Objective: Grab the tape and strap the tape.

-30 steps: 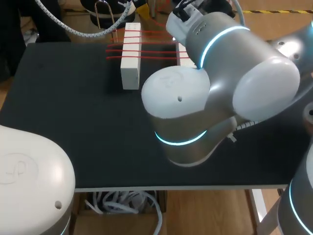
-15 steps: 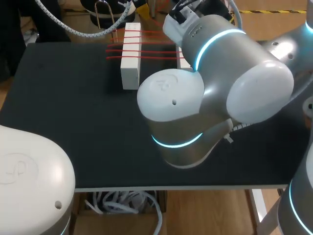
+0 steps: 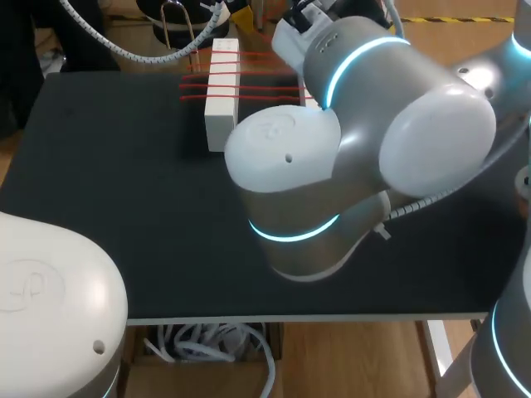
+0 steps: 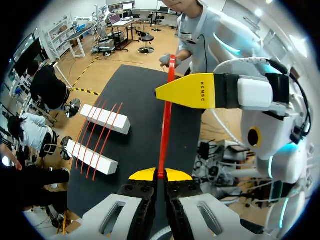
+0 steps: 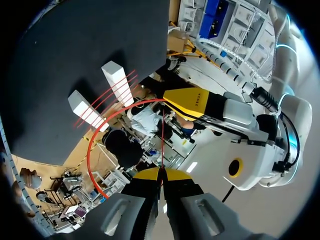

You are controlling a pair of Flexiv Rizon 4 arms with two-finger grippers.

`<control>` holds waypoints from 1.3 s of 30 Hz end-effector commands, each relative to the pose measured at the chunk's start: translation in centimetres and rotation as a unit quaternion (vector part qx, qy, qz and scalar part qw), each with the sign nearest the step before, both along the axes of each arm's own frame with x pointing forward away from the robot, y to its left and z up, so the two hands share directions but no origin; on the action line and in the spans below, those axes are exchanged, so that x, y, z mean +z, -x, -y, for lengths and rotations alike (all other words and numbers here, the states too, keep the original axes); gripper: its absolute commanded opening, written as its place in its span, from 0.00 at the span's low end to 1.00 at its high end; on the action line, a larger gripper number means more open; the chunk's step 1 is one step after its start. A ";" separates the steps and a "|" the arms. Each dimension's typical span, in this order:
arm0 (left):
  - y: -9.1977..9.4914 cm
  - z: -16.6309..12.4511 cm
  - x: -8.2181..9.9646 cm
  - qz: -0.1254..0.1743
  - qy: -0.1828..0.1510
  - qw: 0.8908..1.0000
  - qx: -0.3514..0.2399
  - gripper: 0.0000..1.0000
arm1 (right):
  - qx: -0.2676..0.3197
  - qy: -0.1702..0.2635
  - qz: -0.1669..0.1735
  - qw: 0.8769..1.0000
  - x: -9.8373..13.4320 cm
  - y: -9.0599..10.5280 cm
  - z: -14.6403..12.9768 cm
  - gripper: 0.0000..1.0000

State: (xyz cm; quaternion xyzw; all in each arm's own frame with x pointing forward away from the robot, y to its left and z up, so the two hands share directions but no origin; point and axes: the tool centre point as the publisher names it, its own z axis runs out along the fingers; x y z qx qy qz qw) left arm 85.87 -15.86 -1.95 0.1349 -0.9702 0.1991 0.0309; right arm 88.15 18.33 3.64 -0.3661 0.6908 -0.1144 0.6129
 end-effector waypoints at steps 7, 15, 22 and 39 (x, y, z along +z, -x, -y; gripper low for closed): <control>0.0 0.0 0.0 0.000 -0.001 1.000 0.000 0.00 | 0.003 0.000 -0.013 1.000 0.5 0.7 -0.5 0.00; 0.0 0.0 0.0 0.000 -0.001 1.000 0.000 0.00 | 0.000 -0.003 -0.011 1.000 0.2 0.6 -1.5 0.00; 0.0 0.0 0.0 0.000 -0.001 1.000 0.000 0.00 | -0.006 -0.004 -0.017 1.000 0.3 0.2 -2.0 0.00; 0.0 0.0 0.0 0.000 -0.001 1.000 0.000 0.00 | -0.001 -0.014 -0.031 0.999 1.7 0.0 -2.0 0.00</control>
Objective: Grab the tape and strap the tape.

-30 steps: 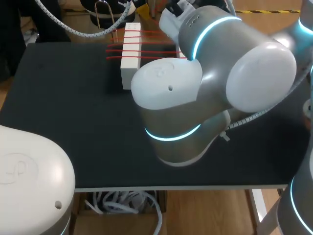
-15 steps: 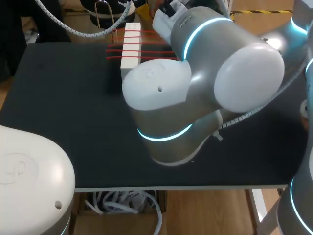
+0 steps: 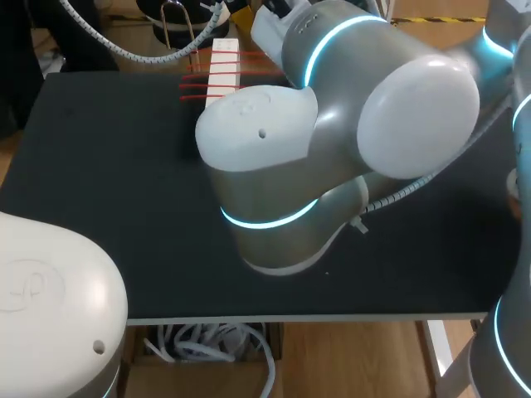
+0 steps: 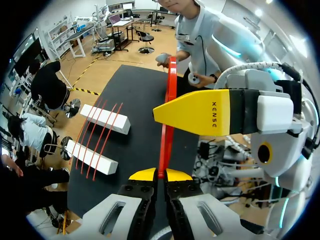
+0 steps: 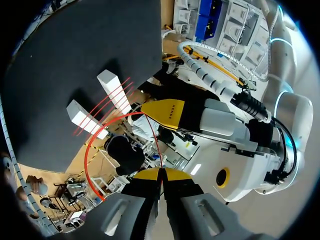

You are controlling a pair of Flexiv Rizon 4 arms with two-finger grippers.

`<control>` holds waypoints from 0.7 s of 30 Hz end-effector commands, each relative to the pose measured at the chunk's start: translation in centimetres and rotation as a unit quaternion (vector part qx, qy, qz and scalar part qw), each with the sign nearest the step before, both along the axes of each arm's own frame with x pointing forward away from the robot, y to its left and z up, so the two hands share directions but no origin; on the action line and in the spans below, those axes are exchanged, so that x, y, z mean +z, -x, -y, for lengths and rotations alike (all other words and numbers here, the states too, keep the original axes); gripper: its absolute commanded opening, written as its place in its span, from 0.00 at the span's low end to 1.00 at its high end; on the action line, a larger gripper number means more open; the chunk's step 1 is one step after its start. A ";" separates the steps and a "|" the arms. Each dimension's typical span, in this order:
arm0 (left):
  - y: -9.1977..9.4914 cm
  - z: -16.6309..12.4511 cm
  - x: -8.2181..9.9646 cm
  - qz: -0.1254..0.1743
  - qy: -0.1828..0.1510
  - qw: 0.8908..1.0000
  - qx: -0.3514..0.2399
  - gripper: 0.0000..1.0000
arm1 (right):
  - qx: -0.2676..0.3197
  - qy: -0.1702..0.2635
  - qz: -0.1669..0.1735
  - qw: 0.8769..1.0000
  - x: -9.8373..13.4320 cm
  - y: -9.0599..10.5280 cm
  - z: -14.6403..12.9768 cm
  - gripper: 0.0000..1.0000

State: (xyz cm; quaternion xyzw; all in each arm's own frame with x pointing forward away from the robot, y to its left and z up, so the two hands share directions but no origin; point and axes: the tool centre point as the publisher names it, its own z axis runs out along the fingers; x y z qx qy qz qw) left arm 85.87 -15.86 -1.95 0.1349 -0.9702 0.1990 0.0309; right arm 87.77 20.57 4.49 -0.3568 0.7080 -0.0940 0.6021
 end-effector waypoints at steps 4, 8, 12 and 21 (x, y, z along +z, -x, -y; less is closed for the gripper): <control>0.0 0.0 0.0 0.000 -0.001 1.000 0.000 0.00 | -0.001 0.001 -0.008 1.000 1.1 -0.8 0.3 0.00; 0.0 0.0 0.0 0.000 -0.001 1.000 0.000 0.00 | -0.002 -0.004 -0.004 1.000 1.3 -1.1 0.4 0.00; 0.0 0.0 0.0 0.000 -0.001 1.000 0.000 0.00 | 0.000 -0.002 -0.002 1.000 1.2 -1.2 0.4 0.00; 0.0 0.0 0.0 0.000 -0.001 1.000 0.000 0.00 | 0.007 0.002 -0.001 1.000 1.0 -1.4 1.0 0.00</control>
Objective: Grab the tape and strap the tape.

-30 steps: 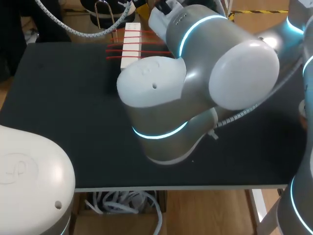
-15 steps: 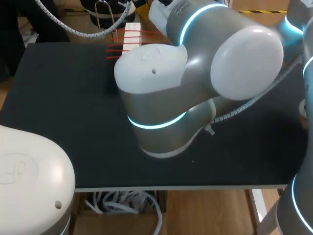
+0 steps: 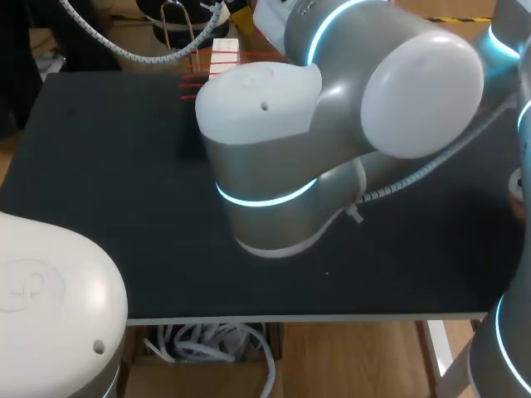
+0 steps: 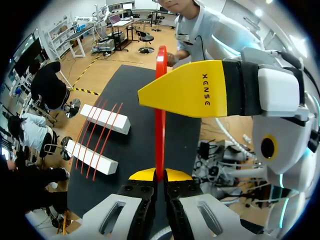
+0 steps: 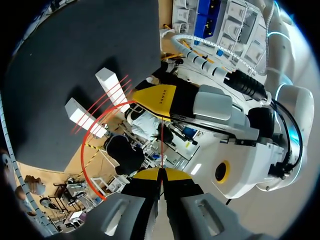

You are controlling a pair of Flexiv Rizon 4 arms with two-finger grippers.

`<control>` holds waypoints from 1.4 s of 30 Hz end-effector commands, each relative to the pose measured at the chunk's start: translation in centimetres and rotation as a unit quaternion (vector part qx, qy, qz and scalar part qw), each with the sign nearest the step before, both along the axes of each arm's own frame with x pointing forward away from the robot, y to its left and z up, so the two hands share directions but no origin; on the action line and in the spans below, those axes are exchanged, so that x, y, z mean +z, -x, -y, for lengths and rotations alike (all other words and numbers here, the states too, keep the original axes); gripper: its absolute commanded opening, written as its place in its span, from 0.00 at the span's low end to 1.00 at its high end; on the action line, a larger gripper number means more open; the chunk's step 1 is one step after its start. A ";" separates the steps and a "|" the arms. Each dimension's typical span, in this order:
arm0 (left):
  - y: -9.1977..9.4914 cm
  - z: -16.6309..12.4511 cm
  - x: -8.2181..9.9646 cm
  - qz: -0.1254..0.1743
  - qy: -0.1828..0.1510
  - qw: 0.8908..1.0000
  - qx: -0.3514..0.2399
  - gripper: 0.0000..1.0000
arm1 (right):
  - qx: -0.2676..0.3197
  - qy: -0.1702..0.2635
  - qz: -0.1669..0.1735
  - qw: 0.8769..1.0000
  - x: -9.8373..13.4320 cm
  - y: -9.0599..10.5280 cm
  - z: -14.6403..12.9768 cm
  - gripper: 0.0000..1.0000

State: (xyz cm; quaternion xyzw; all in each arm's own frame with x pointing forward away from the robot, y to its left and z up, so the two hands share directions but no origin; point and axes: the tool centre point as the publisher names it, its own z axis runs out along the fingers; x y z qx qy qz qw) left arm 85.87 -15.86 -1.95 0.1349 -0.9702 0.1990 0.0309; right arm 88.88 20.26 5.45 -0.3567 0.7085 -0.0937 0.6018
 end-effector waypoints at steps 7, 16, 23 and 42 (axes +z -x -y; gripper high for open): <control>0.0 0.0 0.0 0.000 -0.001 1.000 0.000 0.00 | 0.008 0.010 0.007 1.000 -0.3 -0.9 1.3 0.00; 0.0 0.0 0.0 0.000 -0.001 1.000 0.000 0.00 | 0.018 0.026 0.013 0.999 -1.4 -0.7 1.8 0.00; 0.0 0.0 0.0 0.000 -0.001 1.000 0.000 0.00 | 0.024 0.026 0.014 0.999 -1.5 -0.4 1.8 0.00; 0.0 0.0 0.0 0.000 -0.001 1.000 0.000 0.00 | 0.029 0.024 0.007 0.999 -1.5 0.8 1.1 0.00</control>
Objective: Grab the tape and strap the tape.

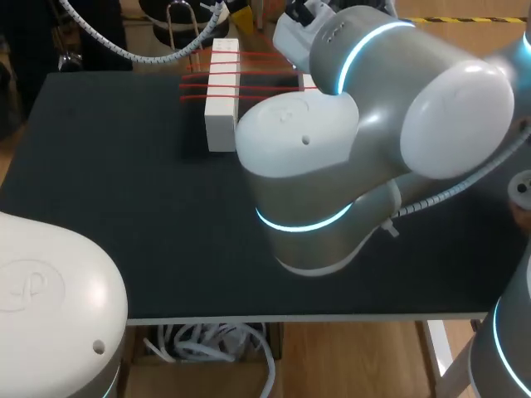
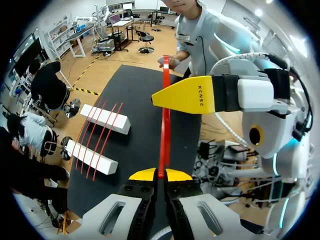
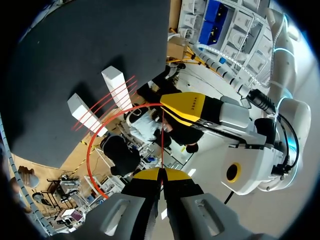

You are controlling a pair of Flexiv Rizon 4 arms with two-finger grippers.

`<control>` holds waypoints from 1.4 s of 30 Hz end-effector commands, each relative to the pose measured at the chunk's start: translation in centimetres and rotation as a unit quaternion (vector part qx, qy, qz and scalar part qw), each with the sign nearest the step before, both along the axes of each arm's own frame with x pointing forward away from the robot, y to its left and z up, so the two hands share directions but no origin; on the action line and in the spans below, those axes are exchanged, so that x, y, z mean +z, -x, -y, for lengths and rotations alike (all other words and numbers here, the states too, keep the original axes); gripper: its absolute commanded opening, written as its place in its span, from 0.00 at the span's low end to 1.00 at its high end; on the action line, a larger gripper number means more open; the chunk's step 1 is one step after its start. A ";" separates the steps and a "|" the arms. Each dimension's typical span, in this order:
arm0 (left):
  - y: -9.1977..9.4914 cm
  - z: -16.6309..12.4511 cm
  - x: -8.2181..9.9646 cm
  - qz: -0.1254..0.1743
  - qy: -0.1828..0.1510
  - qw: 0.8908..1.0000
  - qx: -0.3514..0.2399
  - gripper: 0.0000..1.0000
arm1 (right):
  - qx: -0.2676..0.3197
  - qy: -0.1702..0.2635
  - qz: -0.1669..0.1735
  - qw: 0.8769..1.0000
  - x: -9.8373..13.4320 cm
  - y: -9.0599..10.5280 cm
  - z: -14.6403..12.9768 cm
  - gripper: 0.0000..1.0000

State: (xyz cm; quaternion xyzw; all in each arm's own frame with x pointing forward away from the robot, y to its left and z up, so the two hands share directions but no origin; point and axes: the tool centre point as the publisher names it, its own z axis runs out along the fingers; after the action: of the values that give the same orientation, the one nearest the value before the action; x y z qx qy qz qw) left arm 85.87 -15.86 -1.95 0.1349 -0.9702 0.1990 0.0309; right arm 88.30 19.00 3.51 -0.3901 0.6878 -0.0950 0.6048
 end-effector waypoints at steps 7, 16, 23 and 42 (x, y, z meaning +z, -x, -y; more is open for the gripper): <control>0.0 0.0 0.0 0.000 -0.001 1.000 0.000 0.00 | -0.006 0.000 -0.008 1.000 0.5 0.3 -0.7 0.00; 0.0 0.0 0.0 0.000 -0.001 1.000 0.000 0.00 | -0.014 -0.005 -0.013 1.000 0.9 -0.1 -1.1 0.00; 0.0 0.0 0.0 0.000 -0.001 1.000 0.000 0.00 | -0.014 -0.004 -0.014 1.000 0.7 -0.1 -1.1 0.00; 0.0 0.0 0.0 0.000 -0.001 1.000 0.000 0.00 | -0.017 -0.009 -0.019 1.000 1.0 -0.3 -1.4 0.00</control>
State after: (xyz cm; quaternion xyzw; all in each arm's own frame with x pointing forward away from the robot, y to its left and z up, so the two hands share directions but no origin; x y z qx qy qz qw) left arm 85.87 -15.86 -1.95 0.1349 -0.9702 0.1990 0.0309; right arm 88.60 20.41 4.15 -0.3721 0.7052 -0.0904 0.5968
